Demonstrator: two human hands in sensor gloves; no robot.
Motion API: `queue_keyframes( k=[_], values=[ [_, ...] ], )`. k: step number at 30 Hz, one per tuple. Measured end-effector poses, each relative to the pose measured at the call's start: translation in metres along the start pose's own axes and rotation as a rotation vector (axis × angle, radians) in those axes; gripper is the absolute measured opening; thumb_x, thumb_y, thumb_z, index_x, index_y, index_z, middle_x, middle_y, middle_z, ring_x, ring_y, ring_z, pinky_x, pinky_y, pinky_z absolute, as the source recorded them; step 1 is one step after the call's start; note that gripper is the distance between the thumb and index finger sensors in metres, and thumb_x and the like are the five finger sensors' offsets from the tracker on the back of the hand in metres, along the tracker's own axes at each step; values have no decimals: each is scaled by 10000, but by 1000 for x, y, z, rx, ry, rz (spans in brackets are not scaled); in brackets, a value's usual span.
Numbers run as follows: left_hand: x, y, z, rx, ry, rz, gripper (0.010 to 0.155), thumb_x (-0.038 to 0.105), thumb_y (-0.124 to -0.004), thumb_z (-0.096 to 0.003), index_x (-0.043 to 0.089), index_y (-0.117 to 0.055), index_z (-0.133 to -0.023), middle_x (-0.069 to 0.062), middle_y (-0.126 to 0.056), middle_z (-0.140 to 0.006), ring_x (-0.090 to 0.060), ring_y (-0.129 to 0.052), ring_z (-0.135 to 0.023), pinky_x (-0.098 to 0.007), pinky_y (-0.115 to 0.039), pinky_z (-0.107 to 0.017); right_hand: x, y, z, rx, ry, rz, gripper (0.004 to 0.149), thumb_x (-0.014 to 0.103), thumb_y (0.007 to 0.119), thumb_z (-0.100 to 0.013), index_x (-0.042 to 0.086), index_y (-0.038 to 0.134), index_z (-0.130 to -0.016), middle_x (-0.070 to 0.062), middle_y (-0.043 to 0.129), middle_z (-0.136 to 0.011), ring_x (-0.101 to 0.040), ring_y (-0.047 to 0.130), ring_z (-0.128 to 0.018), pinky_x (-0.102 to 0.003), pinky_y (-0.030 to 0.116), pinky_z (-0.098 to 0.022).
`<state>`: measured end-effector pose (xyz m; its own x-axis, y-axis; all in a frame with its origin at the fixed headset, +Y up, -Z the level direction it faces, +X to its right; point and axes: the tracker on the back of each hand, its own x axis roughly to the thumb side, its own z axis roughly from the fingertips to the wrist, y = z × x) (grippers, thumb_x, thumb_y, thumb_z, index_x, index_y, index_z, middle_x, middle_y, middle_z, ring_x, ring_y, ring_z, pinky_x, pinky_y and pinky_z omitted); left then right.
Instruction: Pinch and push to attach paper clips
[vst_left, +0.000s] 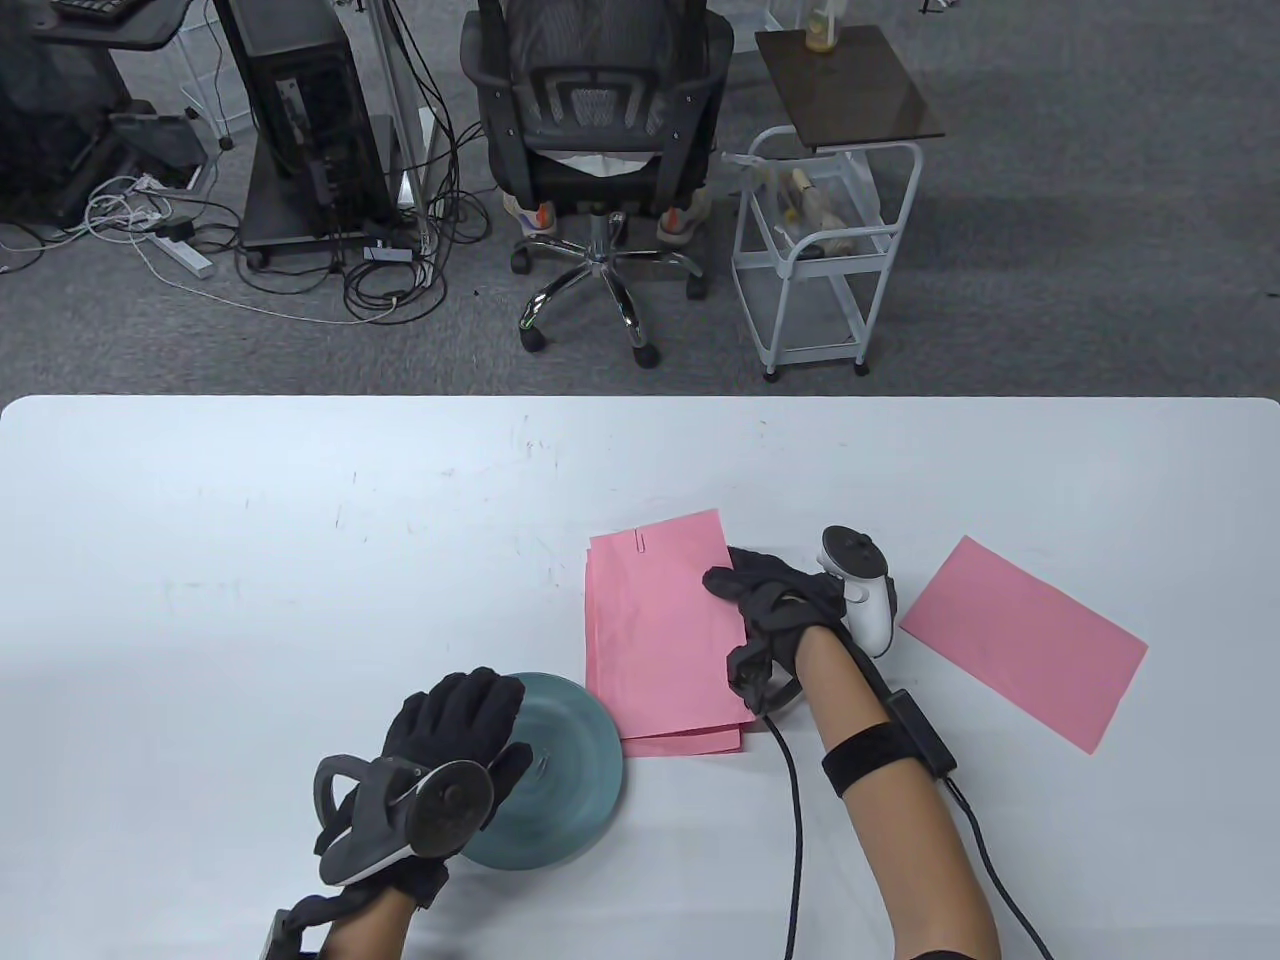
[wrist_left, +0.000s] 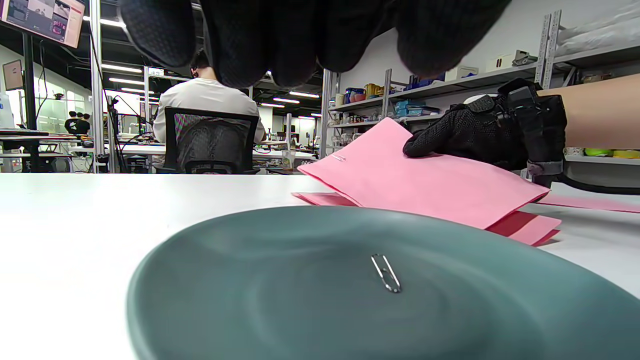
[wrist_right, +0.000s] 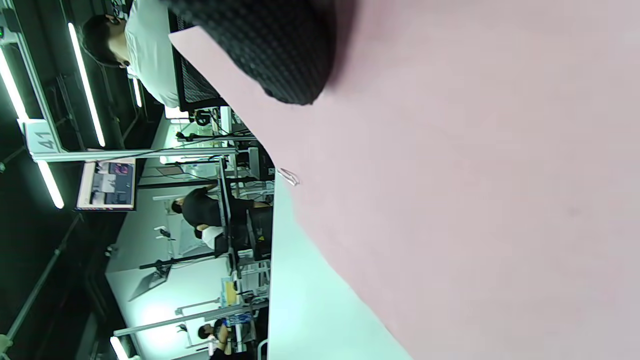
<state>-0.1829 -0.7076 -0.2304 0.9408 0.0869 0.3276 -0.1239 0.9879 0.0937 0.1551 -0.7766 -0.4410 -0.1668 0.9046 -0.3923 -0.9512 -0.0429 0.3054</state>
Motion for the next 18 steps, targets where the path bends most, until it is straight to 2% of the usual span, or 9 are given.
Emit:
queue_keyframes(
  k=[7,12,18],
  values=[
    [1,0,0,-6,-4,-5,634,484,-736,-593,205,-600,-1146,-119,-673,-1163,-386,-698,-1061,-622,-609,-763,-6,3,-3,-34,29,30,458,194,762,-611,27,701,-1033,-279,834,-906,-392,926,-724,-435,831,-498],
    [1,0,-1,-9,-3,-4,634,483,-736,-593,205,-600,-1147,-120,-675,-1162,-387,-701,-1059,-622,-611,-762,-1,0,1,-61,2,122,516,254,781,-612,26,659,-1058,-282,796,-939,-426,882,-755,-459,790,-537],
    [1,0,0,-11,-1,-8,634,484,-736,-593,205,-601,-1146,-120,-679,-1159,-385,-708,-1055,-619,-615,-761,10,7,10,-110,-48,327,527,281,784,-606,29,666,-1054,-272,805,-937,-423,892,-751,-466,788,-534]
  ],
)
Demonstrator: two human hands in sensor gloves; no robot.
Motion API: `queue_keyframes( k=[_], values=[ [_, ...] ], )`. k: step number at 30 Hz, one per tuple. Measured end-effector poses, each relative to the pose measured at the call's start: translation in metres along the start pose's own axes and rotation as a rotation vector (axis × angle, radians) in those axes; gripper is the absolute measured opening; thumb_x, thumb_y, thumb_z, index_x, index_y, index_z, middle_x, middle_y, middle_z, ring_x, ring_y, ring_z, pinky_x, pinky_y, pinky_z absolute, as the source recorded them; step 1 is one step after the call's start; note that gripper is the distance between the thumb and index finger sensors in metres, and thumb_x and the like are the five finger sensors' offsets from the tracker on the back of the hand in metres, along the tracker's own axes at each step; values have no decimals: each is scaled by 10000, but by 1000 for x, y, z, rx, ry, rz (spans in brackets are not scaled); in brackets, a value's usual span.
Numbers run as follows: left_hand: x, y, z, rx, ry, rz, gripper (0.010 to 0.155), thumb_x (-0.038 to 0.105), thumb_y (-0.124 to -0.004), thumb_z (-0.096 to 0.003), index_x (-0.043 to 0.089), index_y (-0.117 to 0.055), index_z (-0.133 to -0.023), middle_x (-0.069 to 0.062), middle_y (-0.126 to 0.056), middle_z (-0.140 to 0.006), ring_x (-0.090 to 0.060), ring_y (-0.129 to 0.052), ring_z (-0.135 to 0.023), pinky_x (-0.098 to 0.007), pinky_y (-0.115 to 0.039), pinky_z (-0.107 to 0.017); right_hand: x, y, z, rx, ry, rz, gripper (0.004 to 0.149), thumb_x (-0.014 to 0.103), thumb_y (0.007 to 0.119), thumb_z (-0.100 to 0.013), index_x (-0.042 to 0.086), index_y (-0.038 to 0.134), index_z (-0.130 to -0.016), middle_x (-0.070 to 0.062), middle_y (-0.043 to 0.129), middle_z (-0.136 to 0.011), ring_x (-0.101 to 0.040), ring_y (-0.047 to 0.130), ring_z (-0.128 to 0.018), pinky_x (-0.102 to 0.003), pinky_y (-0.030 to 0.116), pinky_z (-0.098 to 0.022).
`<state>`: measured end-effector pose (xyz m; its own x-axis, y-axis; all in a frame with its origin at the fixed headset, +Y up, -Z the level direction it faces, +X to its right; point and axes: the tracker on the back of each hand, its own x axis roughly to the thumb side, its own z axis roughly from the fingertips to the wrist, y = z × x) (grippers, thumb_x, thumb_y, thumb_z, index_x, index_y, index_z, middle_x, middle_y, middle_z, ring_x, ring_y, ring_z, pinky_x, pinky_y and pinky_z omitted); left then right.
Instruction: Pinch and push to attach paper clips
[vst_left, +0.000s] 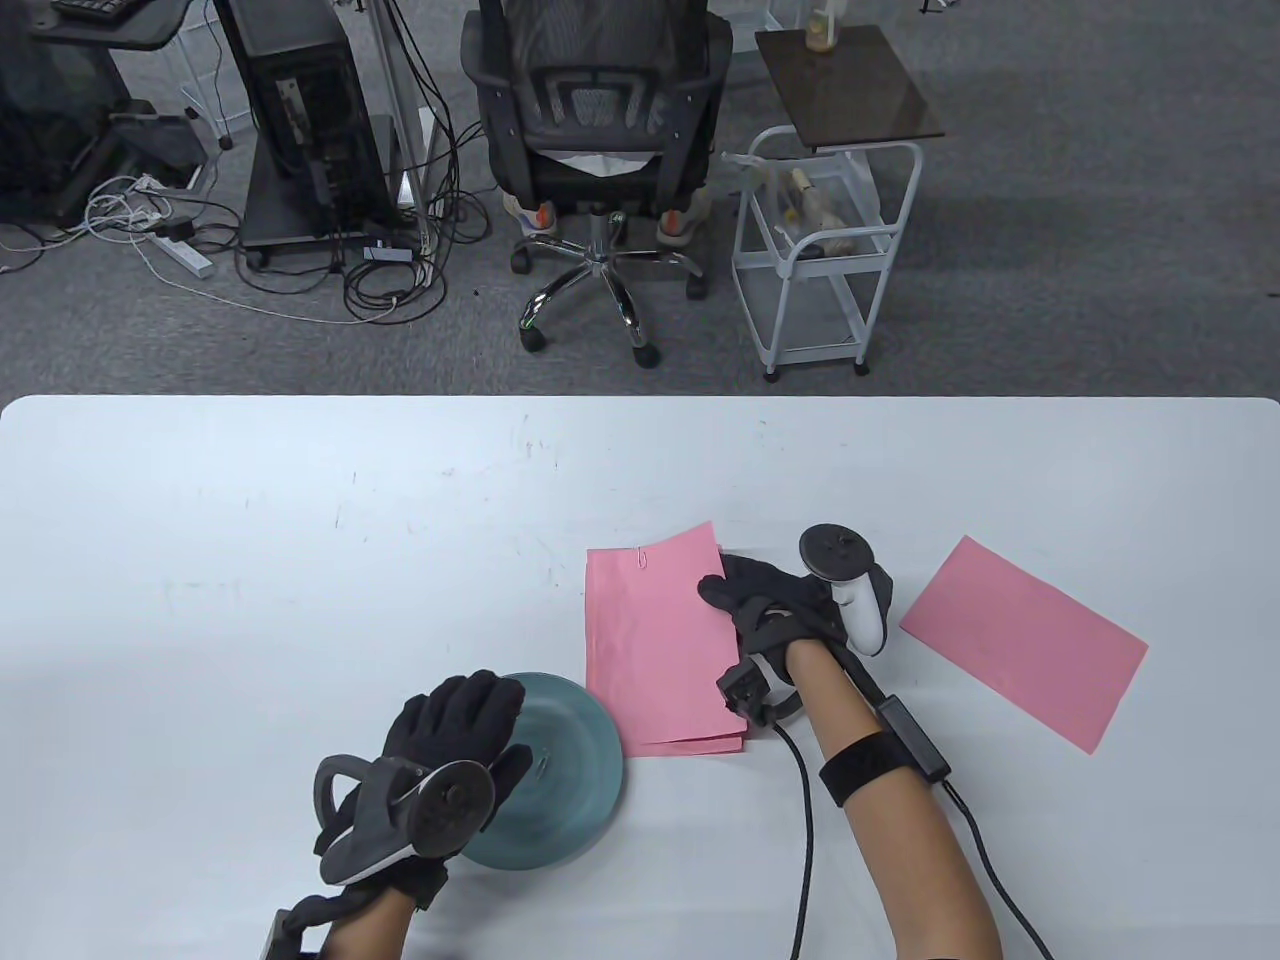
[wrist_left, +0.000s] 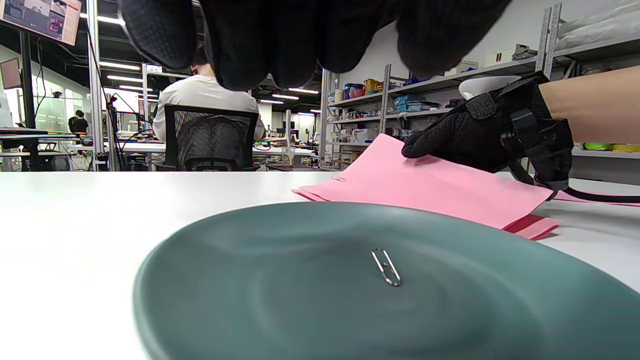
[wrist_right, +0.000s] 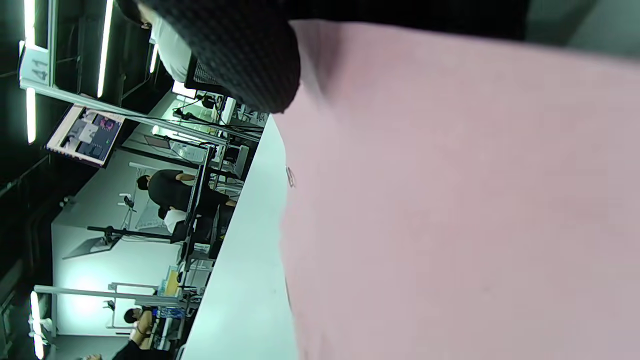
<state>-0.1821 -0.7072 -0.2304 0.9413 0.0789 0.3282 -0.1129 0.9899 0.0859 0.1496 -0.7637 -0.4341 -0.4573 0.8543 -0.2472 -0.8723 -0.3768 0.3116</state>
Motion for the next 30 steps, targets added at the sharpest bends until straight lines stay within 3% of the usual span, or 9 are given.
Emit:
queue_keyframes(
  k=[8,14,18,22,25,30],
  values=[
    [0,0,0,-5,0,0,634,484,-735,-593,205,-600,-1147,-119,-680,-1159,-384,-712,-1053,-620,-615,-761,19,-21,33,-193,-72,254,597,332,792,-594,38,619,-1084,-263,737,-1003,-453,826,-812,-510,730,-577],
    [0,-1,0,-10,-3,-8,632,484,-735,-593,207,-601,-1145,-118,-680,-1159,-384,-711,-1053,-618,-617,-761,11,-61,88,-293,-175,382,669,335,801,-590,64,517,-1132,-275,578,-1098,-494,637,-944,-565,588,-673],
    [1,-2,0,-5,-11,-10,632,484,-735,-592,208,-602,-1145,-118,-683,-1158,-382,-713,-1053,-618,-617,-761,-3,-94,119,-343,-93,512,676,324,810,-589,89,504,-1144,-260,519,-1135,-497,556,-991,-580,521,-711],
    [2,-2,1,-15,-13,-21,633,484,-736,-592,206,-602,-1144,-117,-682,-1157,-384,-715,-1051,-618,-617,-760,-35,-129,132,-334,117,527,708,306,812,-598,111,435,-1164,-243,396,-1176,-490,410,-1045,-583,408,-756],
    [2,-2,2,-17,-12,-19,632,483,-736,-592,207,-603,-1144,-116,-684,-1156,-383,-714,-1051,-618,-618,-759,-63,-149,132,-376,239,510,740,304,817,-597,135,381,-1170,-217,334,-1193,-470,331,-1069,-577,348,-775],
    [1,-3,3,-25,-7,-20,630,483,-735,-591,207,-605,-1142,-116,-685,-1155,-380,-717,-1050,-616,-619,-759,-106,-167,123,-315,365,405,832,303,827,-596,191,232,-1167,-134,149,-1211,-399,120,-1082,-541,200,-791]
  ],
)
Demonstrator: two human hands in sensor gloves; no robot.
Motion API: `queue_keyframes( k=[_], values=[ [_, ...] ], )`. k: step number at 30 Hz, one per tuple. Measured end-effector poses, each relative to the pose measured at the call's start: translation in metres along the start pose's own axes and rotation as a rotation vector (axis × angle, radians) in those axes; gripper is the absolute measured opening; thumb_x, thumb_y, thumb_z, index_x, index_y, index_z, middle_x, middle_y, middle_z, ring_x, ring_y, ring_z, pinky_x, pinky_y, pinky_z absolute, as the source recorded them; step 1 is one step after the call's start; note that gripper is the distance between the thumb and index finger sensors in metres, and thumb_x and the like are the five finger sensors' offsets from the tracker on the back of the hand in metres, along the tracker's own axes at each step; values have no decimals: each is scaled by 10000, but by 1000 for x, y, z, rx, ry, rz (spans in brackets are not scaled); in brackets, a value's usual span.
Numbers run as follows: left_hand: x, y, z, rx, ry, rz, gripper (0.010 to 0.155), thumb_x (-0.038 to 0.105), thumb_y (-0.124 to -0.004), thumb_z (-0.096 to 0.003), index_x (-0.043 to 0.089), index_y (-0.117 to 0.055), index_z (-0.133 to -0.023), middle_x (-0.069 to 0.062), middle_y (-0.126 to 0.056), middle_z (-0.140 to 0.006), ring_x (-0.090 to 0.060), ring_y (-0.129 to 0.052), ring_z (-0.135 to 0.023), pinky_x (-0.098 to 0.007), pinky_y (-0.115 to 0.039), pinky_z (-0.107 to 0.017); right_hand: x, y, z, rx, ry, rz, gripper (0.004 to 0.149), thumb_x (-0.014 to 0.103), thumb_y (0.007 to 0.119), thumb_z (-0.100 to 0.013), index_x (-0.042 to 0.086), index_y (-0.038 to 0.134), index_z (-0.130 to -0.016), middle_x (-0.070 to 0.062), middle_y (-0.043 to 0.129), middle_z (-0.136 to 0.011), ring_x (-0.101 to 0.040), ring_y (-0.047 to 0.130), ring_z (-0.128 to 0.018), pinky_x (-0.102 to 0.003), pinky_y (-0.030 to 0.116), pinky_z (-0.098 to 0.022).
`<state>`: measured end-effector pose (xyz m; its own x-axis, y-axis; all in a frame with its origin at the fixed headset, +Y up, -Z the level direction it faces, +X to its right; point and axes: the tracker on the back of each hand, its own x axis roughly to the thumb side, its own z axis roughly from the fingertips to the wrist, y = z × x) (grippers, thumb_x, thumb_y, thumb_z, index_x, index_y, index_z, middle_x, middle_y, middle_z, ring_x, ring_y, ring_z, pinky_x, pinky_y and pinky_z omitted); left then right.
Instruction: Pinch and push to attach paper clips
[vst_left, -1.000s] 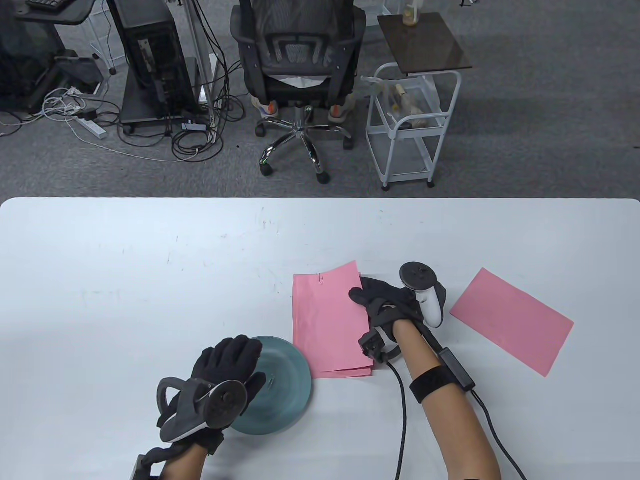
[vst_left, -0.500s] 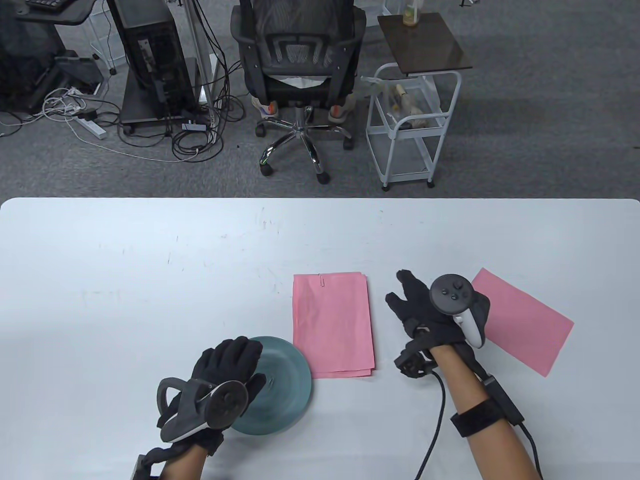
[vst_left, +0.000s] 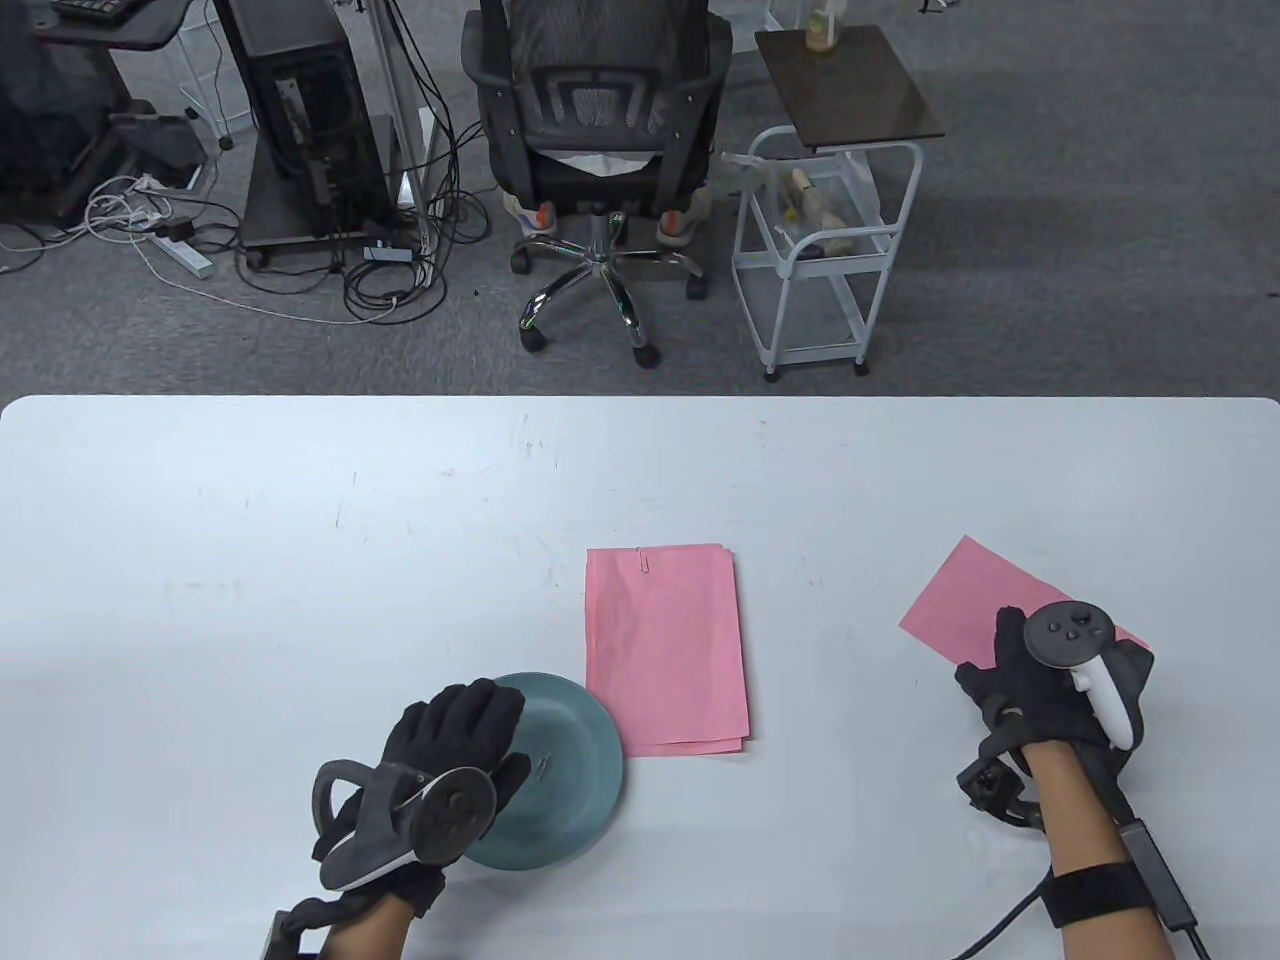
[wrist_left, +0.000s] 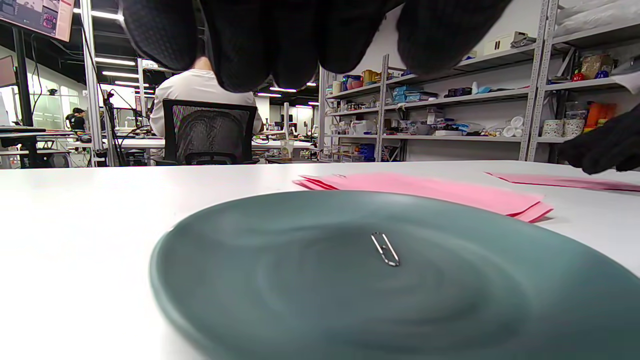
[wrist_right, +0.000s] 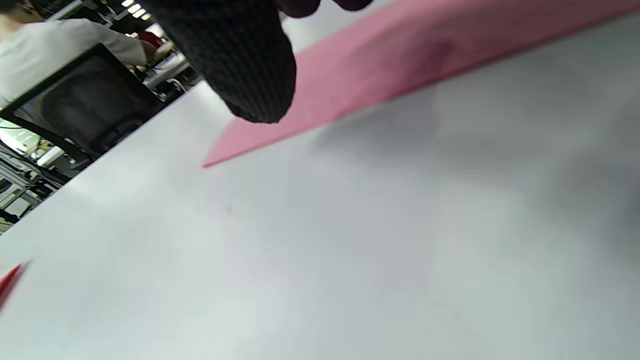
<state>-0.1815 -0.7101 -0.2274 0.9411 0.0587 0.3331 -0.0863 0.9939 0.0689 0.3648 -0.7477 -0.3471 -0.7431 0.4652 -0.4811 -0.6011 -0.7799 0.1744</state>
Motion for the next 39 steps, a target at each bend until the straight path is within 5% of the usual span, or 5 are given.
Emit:
queue_keyframes(
  k=[10,17,30,39],
  values=[
    [-1,-2,-2,-31,4,-2,630,482,-735,-592,208,-604,-1144,-116,-687,-1155,-380,-719,-1050,-618,-618,-760,-8,7,-22,77,30,-18,852,317,820,-600,264,172,-1150,-129,81,-1204,-391,31,-1075,-540,130,-789],
    [2,-3,-3,-56,-9,-15,629,483,-734,-592,208,-605,-1143,-114,-688,-1155,-376,-734,-1042,-615,-622,-759,11,10,-13,-50,46,207,814,335,822,-590,262,246,-1160,-185,314,-1213,-447,304,-1098,-616,316,-795],
    [4,-3,-4,-69,-20,-16,628,484,-732,-592,212,-605,-1143,-111,-693,-1153,-371,-753,-1030,-615,-625,-758,35,25,1,-276,31,498,669,207,842,-581,221,465,-1133,-177,686,-1069,-412,730,-911,-539,629,-672],
    [5,-4,-4,-54,-20,-16,627,484,-733,-592,212,-607,-1143,-112,-696,-1151,-369,-761,-1025,-614,-627,-757,32,7,22,-353,-129,202,549,195,817,-573,150,605,-1078,-143,843,-930,-366,874,-772,-521,731,-579]
  ],
)
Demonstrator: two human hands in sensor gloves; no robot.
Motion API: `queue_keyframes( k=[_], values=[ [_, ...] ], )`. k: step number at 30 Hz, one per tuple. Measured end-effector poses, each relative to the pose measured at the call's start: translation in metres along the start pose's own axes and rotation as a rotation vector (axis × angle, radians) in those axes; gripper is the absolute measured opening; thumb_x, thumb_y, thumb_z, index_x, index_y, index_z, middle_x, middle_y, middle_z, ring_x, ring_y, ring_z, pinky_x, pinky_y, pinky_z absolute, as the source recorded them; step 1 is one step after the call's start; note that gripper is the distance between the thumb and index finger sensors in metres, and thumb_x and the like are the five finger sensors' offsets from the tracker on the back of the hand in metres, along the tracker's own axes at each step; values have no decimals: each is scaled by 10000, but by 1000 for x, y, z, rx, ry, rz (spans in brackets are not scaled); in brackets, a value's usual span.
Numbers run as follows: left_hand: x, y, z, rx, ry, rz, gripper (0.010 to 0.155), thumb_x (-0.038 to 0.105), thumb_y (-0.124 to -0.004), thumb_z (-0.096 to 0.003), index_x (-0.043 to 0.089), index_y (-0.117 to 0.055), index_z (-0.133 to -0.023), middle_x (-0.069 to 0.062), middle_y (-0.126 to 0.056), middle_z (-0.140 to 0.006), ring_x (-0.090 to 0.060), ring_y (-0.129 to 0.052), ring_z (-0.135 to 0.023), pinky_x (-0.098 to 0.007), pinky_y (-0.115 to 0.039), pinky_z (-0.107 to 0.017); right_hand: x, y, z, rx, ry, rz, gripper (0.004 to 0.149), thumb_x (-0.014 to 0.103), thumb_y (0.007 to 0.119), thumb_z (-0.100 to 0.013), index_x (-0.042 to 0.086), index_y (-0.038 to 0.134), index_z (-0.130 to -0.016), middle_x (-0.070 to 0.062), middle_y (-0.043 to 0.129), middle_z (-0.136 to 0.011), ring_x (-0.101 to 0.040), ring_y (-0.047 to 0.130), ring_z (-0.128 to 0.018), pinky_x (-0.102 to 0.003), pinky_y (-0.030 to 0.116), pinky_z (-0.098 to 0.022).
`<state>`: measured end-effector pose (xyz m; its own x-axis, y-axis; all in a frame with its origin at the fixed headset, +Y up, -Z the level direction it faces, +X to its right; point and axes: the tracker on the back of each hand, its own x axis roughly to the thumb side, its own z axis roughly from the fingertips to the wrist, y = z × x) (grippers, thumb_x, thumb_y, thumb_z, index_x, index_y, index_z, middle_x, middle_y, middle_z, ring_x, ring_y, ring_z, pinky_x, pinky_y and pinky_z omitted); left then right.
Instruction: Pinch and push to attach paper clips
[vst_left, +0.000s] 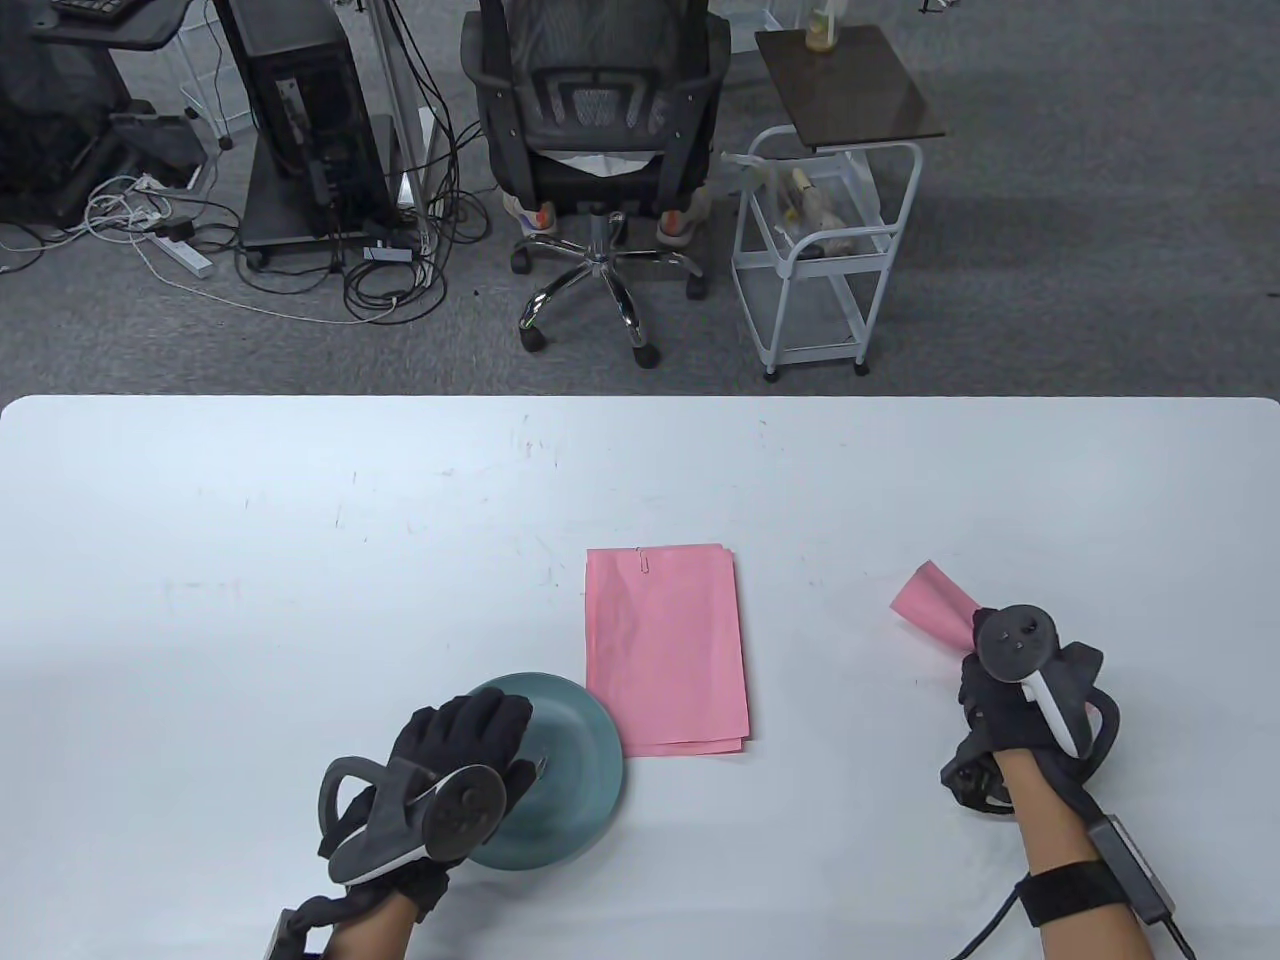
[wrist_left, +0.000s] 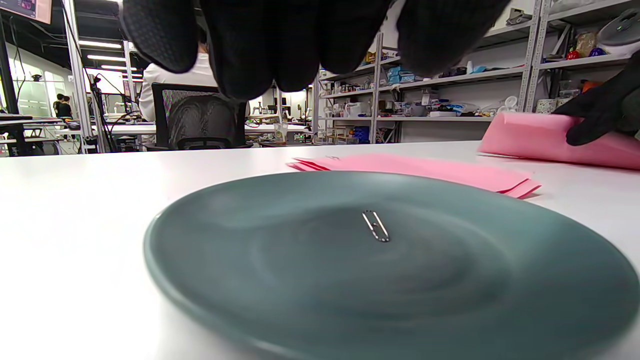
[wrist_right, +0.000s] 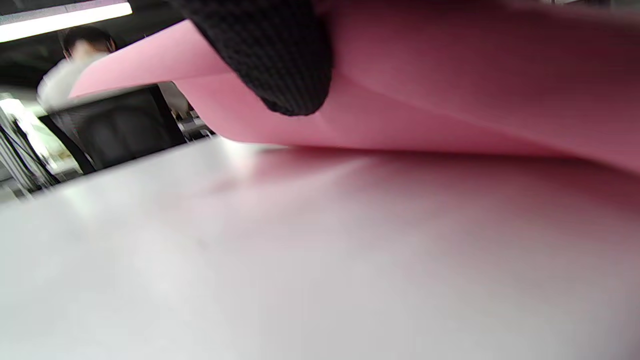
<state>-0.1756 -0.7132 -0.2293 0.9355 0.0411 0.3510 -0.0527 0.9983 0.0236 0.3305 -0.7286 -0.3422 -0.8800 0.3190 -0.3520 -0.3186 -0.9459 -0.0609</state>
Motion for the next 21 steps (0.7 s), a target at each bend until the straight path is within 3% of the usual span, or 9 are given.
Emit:
queue_keyframes(
  k=[9,11,16,21],
  values=[
    [2,-1,1,30,15,3,630,490,-731,-593,209,-608,-1142,-111,-703,-1146,-368,-764,-1022,-612,-631,-753,-7,-45,28,-96,-155,-402,541,207,815,-567,136,621,-1067,-129,855,-914,-343,898,-752,-501,763,-552],
    [3,-1,1,56,24,34,633,493,-730,-592,208,-605,-1143,-111,-704,-1145,-367,-767,-1019,-610,-634,-753,0,-51,38,-86,-245,-516,546,211,815,-567,134,616,-1070,-129,853,-918,-342,897,-754,-499,764,-552],
    [4,-2,1,128,38,180,642,497,-730,-594,195,-598,-1146,-118,-713,-1136,-368,-775,-1010,-601,-644,-747,26,-50,60,34,-487,-770,554,222,809,-573,132,604,-1079,-127,850,-925,-337,900,-754,-491,772,-547],
    [10,-4,1,162,5,384,660,499,-737,-594,177,-586,-1151,-128,-719,-1131,-375,-780,-1002,-596,-651,-743,60,-32,83,246,-581,-985,559,228,806,-579,130,593,-1087,-135,836,-939,-345,888,-767,-498,762,-556]
  ],
)
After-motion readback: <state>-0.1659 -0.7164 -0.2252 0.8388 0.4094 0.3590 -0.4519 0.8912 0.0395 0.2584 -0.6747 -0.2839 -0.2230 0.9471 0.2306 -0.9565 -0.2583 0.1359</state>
